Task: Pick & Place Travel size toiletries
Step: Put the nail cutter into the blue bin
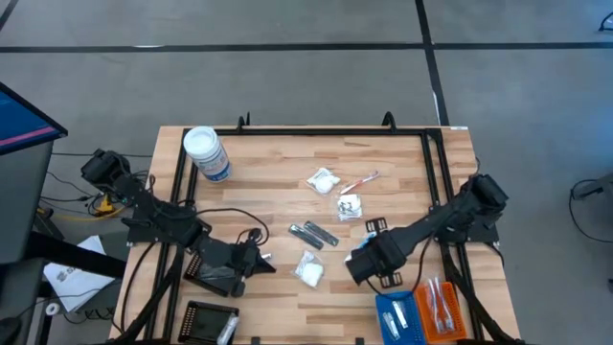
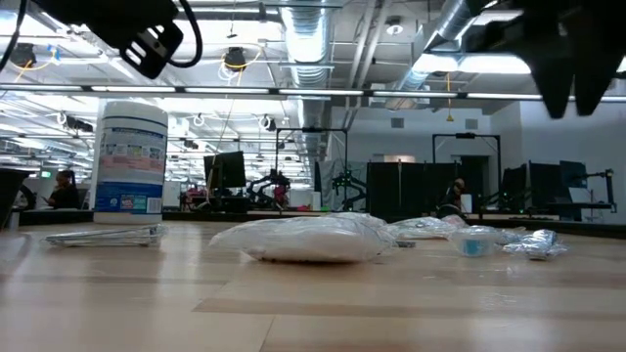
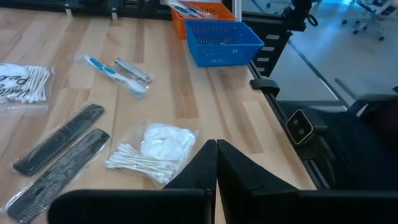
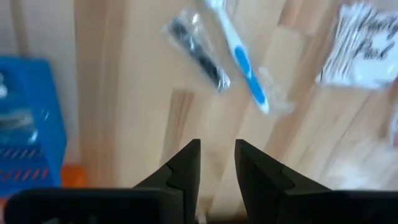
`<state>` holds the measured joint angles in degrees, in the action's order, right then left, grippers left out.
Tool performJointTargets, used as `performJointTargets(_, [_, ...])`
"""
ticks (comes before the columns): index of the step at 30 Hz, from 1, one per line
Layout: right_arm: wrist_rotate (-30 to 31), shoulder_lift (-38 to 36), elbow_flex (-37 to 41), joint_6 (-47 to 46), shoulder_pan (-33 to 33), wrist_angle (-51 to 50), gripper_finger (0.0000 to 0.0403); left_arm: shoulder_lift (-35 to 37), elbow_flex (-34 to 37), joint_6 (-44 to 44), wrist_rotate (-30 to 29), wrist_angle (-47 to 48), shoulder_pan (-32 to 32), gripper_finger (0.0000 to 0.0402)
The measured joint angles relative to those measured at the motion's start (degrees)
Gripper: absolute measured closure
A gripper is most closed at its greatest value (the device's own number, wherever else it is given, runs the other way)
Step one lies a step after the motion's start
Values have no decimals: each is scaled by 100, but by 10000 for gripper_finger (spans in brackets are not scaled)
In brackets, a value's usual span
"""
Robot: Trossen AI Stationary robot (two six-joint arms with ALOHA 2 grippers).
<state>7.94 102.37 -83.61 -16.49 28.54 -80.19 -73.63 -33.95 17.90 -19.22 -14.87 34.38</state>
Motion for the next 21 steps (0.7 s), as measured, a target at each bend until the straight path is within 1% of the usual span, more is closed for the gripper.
performJointTargets(2, [200,2,113,19,-91,210,309,0,0,48,-114,-19,84,401])
performJointTargets(5, [264,2,353,170,-245,526,295,0,0,62,-267,-70,193,401])
performJointTargets(7, [302,2,527,428,-337,736,280,0,0,72,-331,-99,235,401])
performJointTargets(10, [523,8,733,498,-422,798,253,0,0,82,-341,-119,255,401])
performJointTargets(12, [554,4,857,526,-461,895,233,0,0,82,-345,-125,255,401])
performJointTargets(14, [574,4,1040,830,-390,1037,212,0,0,63,-346,-148,255,401])
performJointTargets(17, [585,4,1265,1272,-173,1597,181,0,0,55,-348,-156,252,401])
performJointTargets(21, [545,4,1491,1351,37,2265,157,0,0,51,-348,-156,254,401])
